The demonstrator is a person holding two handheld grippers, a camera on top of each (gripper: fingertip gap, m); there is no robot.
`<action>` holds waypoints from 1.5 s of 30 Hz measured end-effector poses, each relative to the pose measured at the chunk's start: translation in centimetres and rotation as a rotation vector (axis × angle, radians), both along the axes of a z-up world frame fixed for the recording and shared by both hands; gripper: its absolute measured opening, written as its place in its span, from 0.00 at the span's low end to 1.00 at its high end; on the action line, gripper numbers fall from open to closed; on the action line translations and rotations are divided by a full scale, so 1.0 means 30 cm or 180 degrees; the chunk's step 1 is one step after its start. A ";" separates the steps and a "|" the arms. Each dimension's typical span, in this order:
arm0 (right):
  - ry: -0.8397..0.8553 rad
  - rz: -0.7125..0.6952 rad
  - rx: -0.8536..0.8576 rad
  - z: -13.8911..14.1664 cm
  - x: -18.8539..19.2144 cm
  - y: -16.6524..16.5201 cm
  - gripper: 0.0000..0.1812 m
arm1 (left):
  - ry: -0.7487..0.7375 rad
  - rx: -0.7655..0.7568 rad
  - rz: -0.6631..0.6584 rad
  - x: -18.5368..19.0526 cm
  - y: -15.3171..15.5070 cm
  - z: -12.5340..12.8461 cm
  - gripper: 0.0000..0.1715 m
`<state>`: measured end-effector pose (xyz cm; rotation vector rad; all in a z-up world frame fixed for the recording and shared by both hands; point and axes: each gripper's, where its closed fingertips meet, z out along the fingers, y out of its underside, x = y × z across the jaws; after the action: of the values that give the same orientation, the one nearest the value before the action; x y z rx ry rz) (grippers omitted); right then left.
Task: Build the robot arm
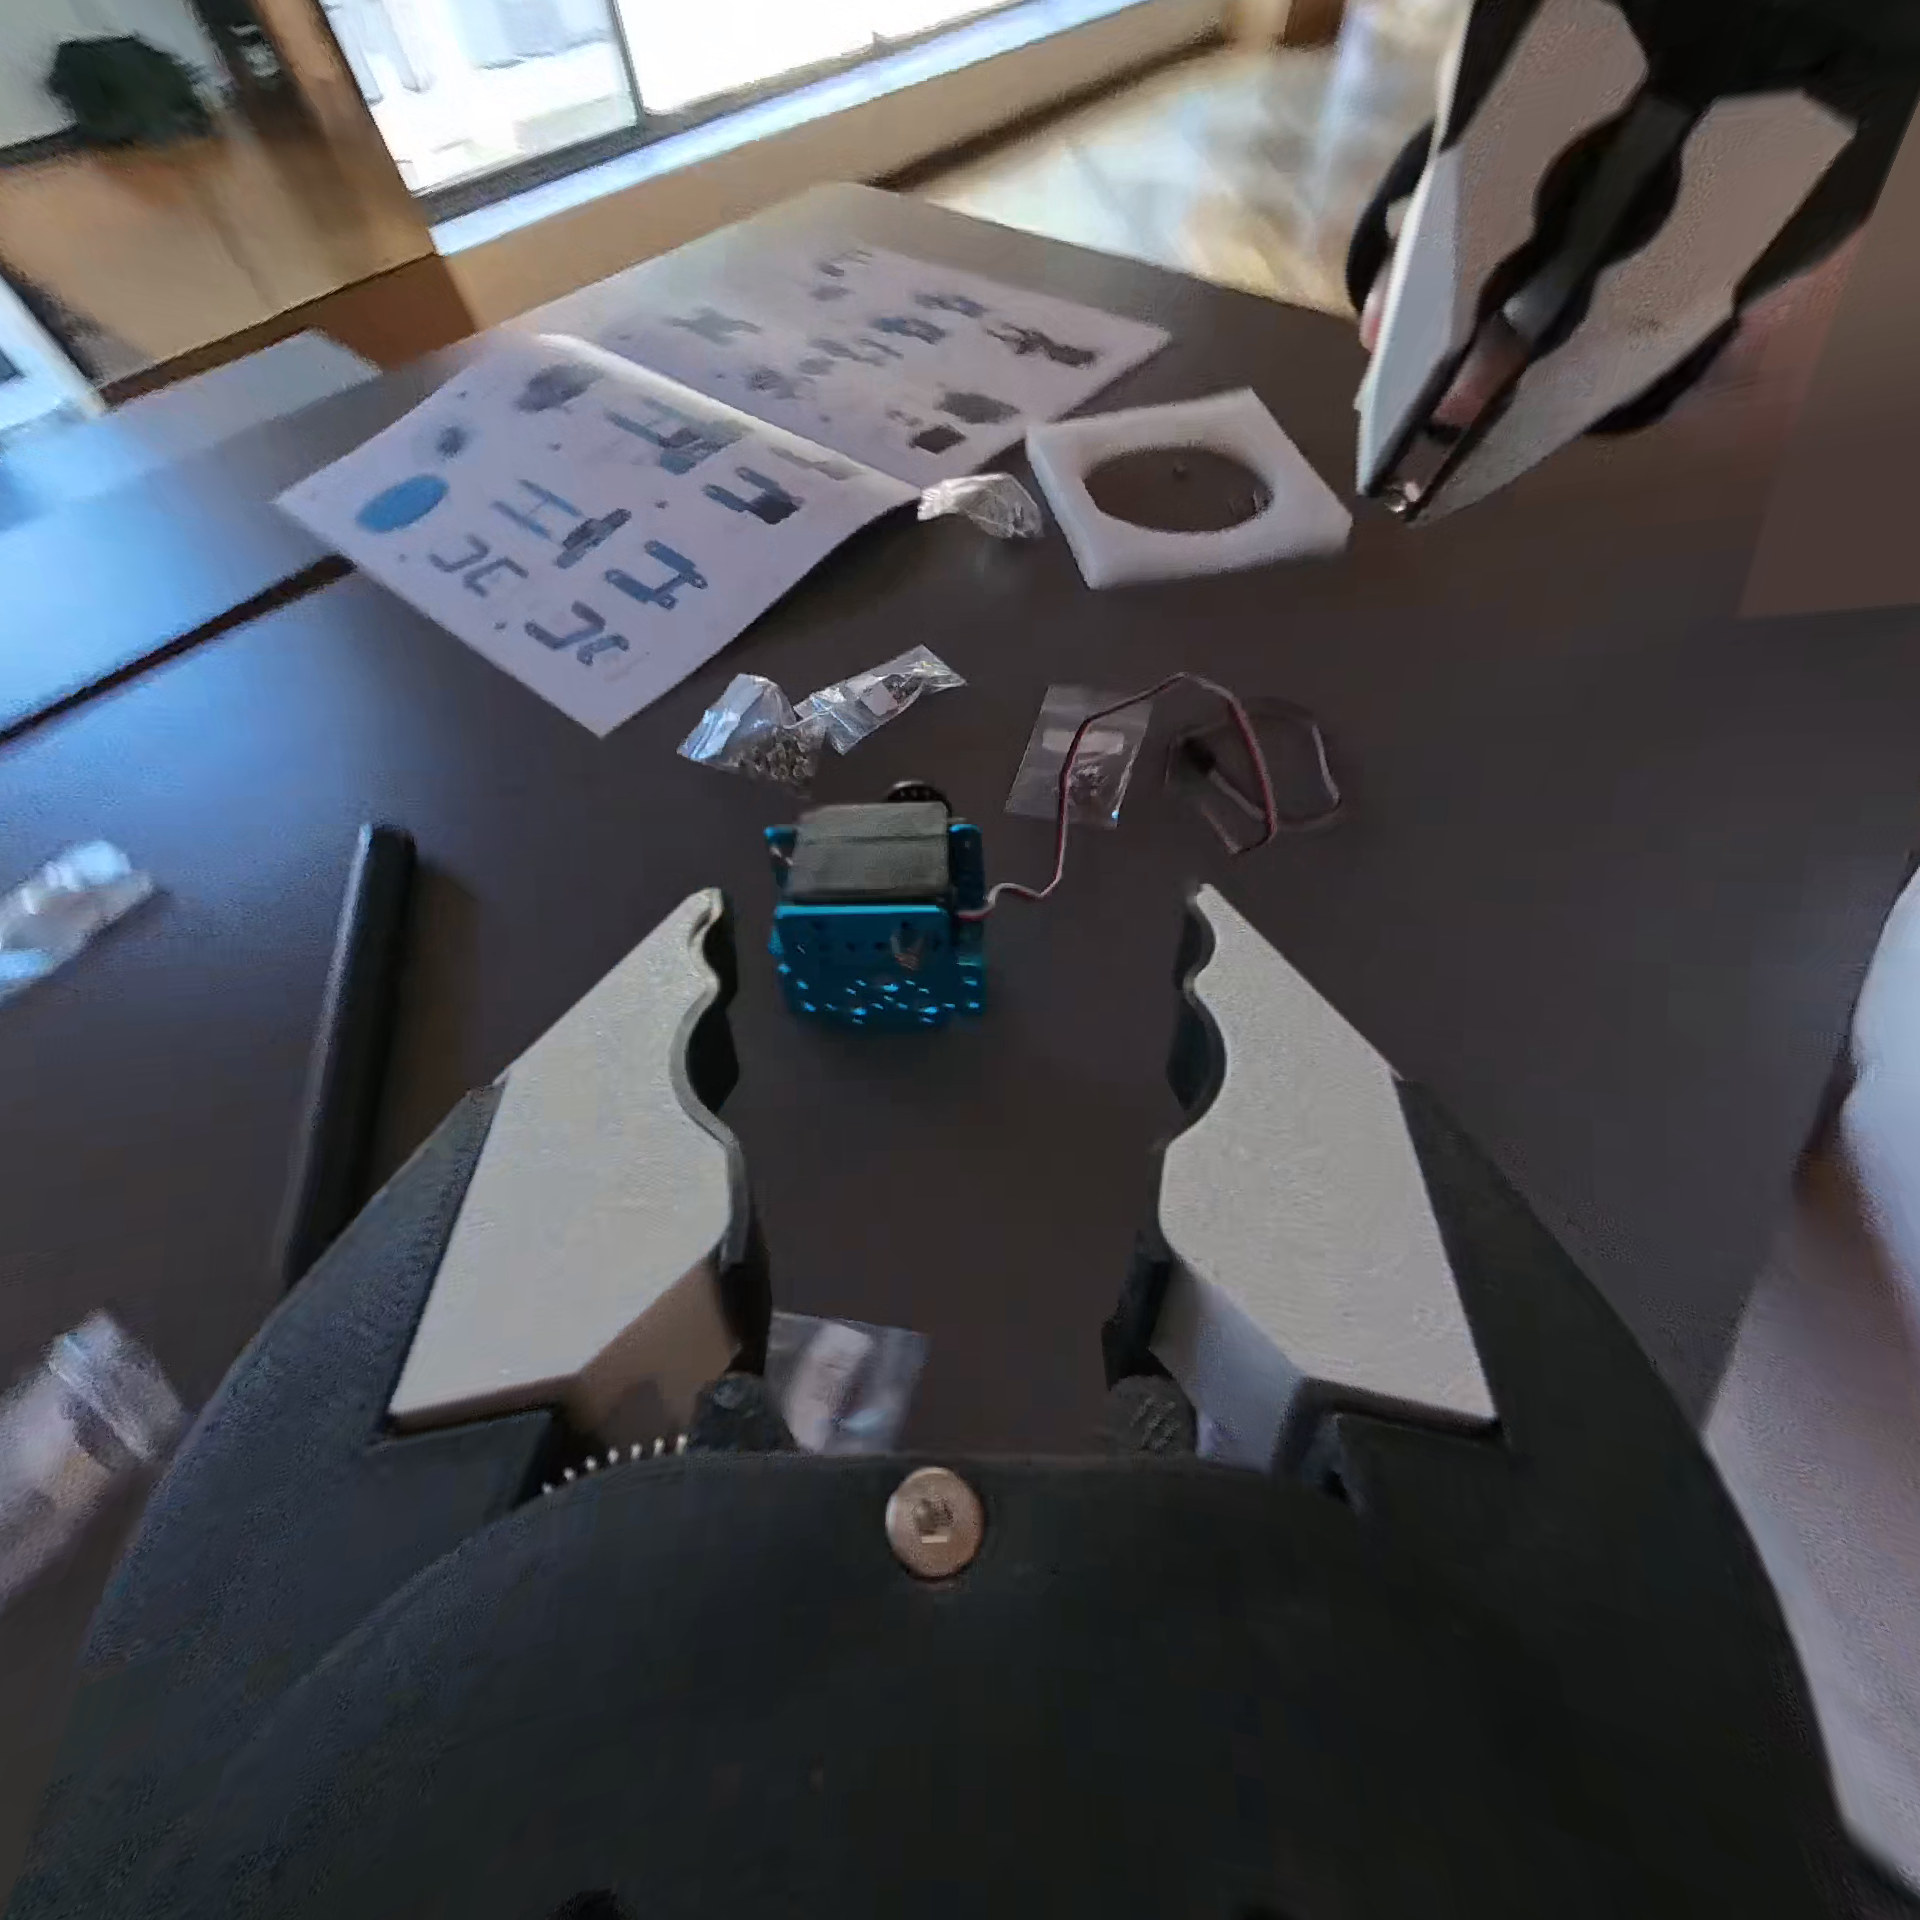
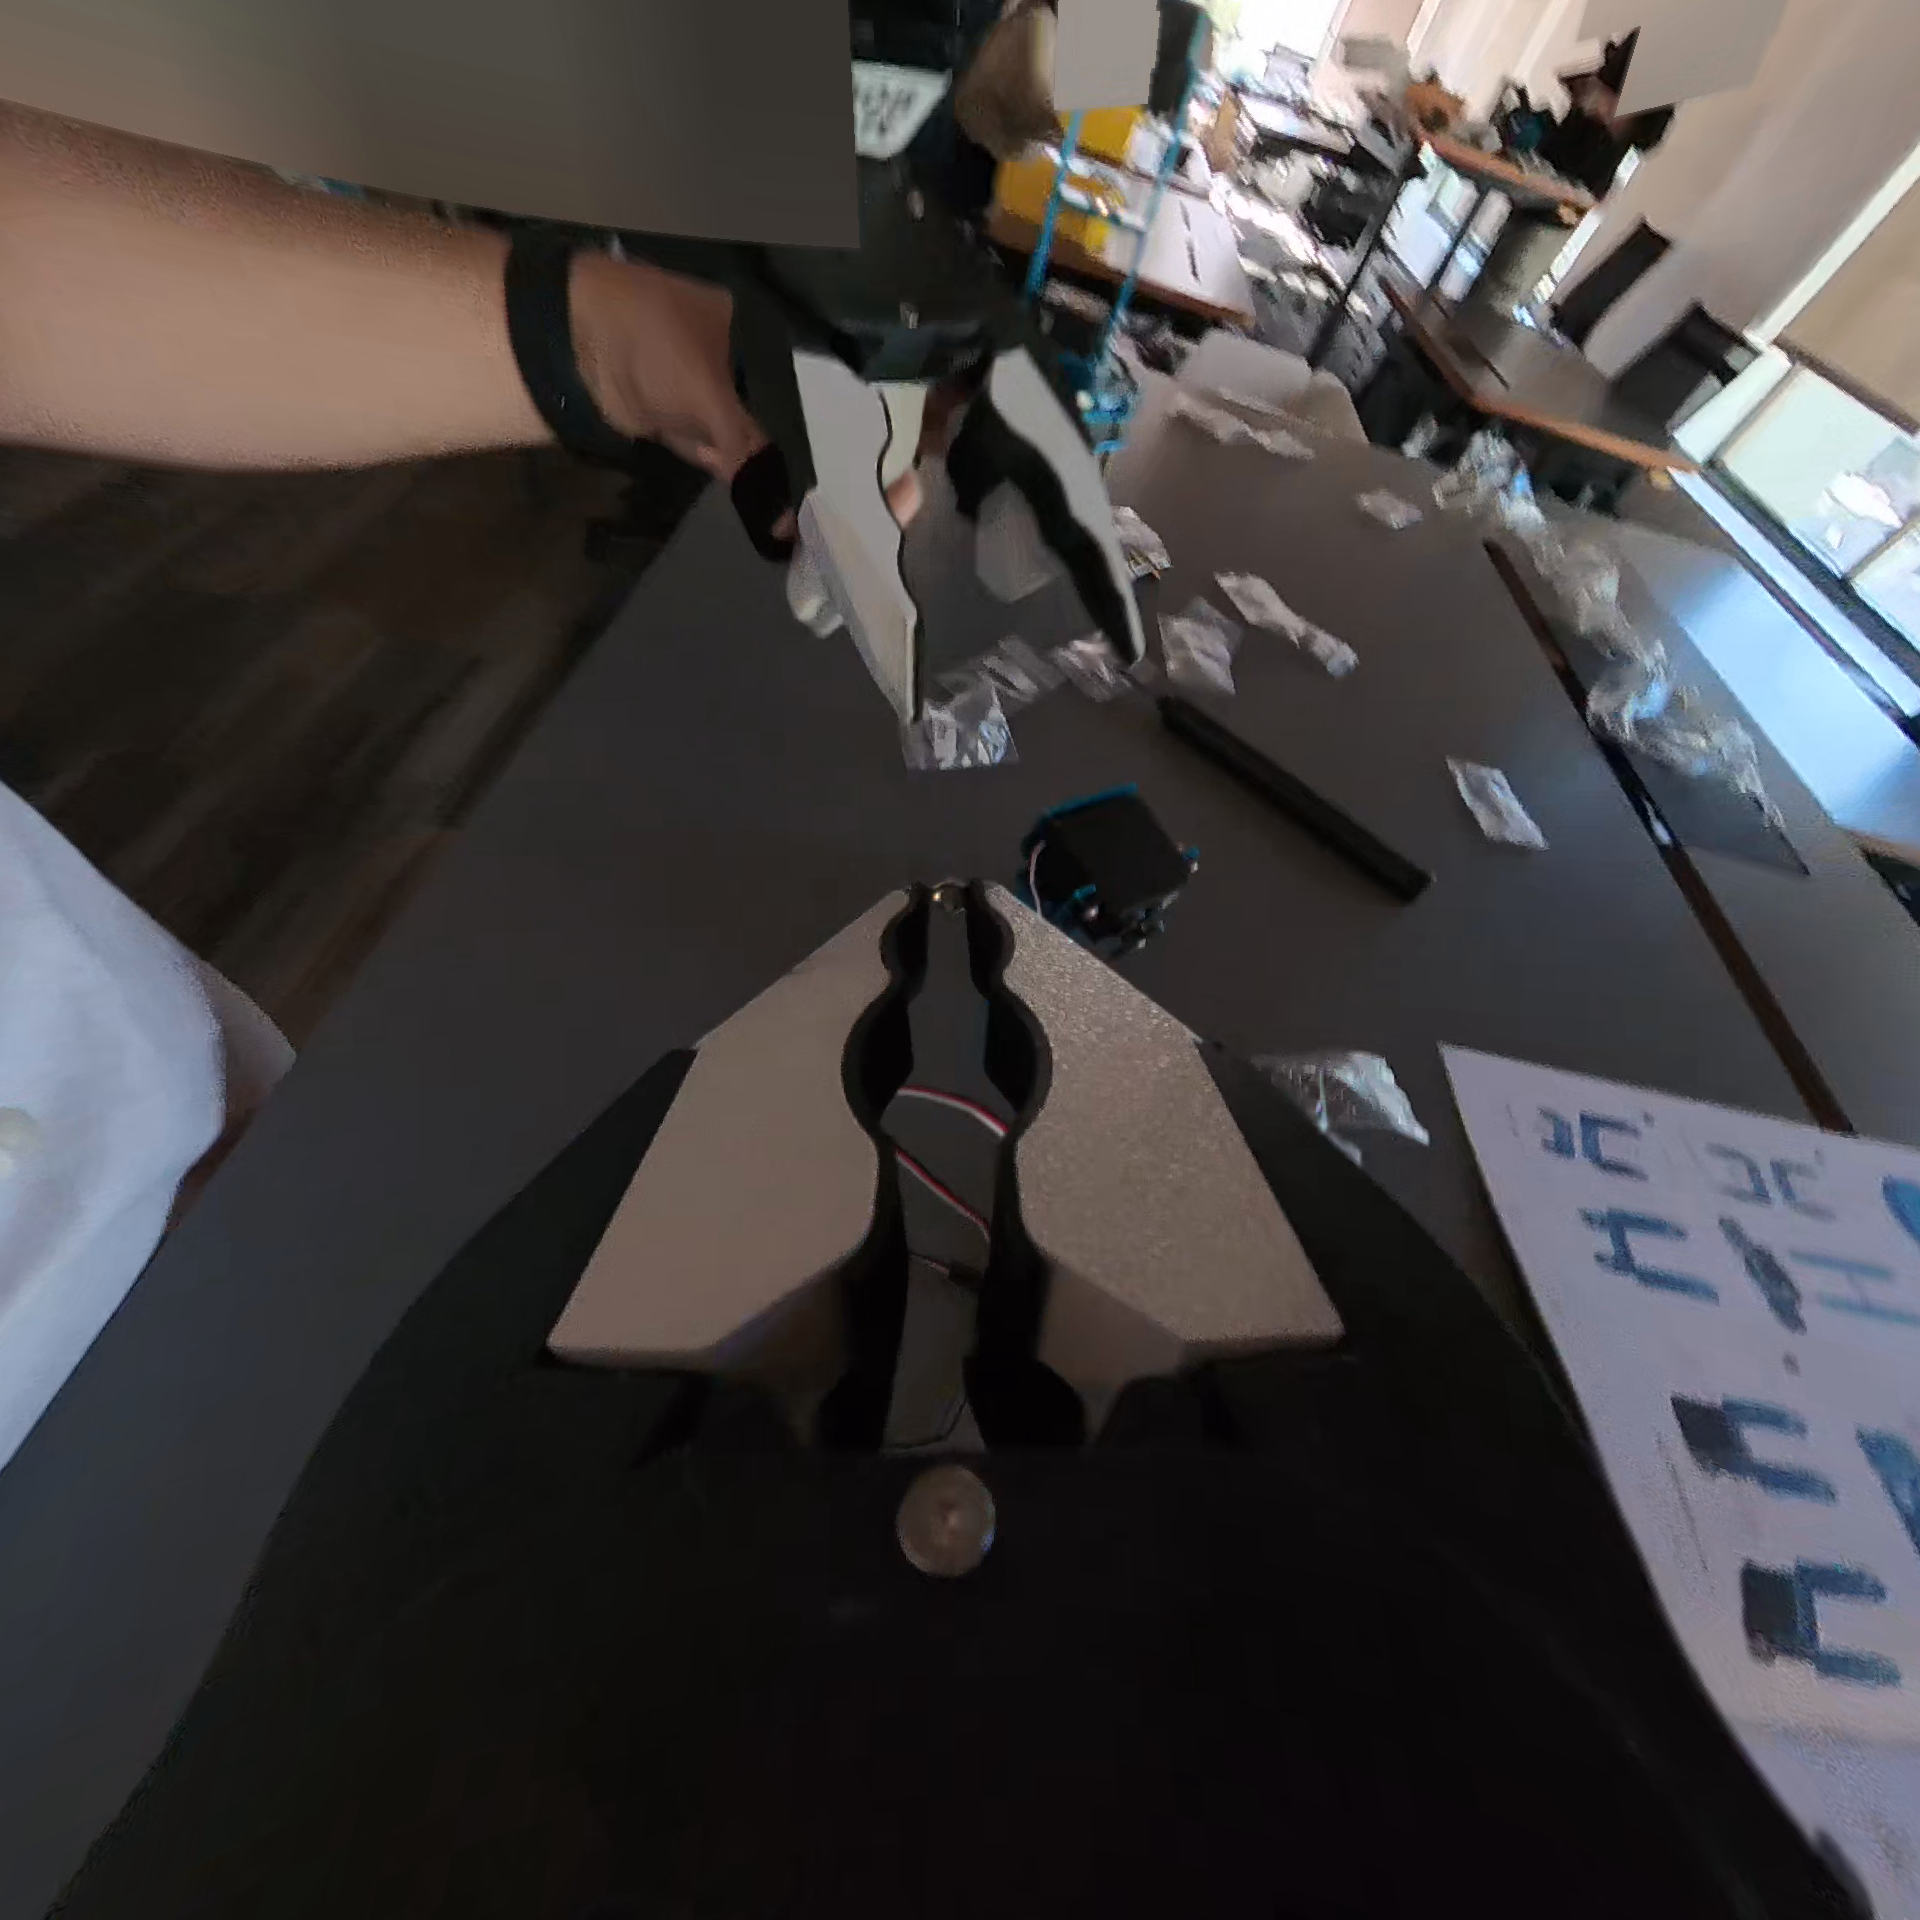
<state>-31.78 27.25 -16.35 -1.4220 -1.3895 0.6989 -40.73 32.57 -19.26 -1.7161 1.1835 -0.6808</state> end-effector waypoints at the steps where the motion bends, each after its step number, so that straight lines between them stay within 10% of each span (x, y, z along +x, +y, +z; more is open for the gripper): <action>1: -0.0064 -0.0150 -0.0013 -0.022 -0.006 0.006 0.03 | 0.0154 0.0116 -0.0211 0.007 0.016 0.000 0.50; 7: 0.0015 -0.1248 -0.0134 -0.087 -0.078 0.071 0.03 | 0.0699 -0.0201 -0.1050 0.032 0.118 -0.076 0.46; 19: 0.0122 -0.2615 -0.0193 -0.151 -0.103 0.079 0.03 | 0.0544 -0.0586 -0.1340 -0.004 0.074 -0.217 0.38; 37: -0.0228 -0.2485 -0.0190 -0.203 -0.034 0.112 0.04 | 0.0293 -0.0805 -0.1396 0.080 -0.188 -0.200 0.38; 41: -0.0127 -0.2455 -0.0230 -0.209 -0.014 0.122 0.04 | 0.0066 -0.0873 -0.1479 0.069 -0.224 -0.113 0.23; 45: 0.0021 -0.2405 -0.0245 -0.207 -0.012 0.125 0.04 | -0.0156 -0.0489 -0.0884 0.051 -0.073 -0.013 0.43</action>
<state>-32.13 30.99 -22.56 -1.8351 -0.7200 0.2581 -39.21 30.36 -19.65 -1.6641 1.3795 -0.9987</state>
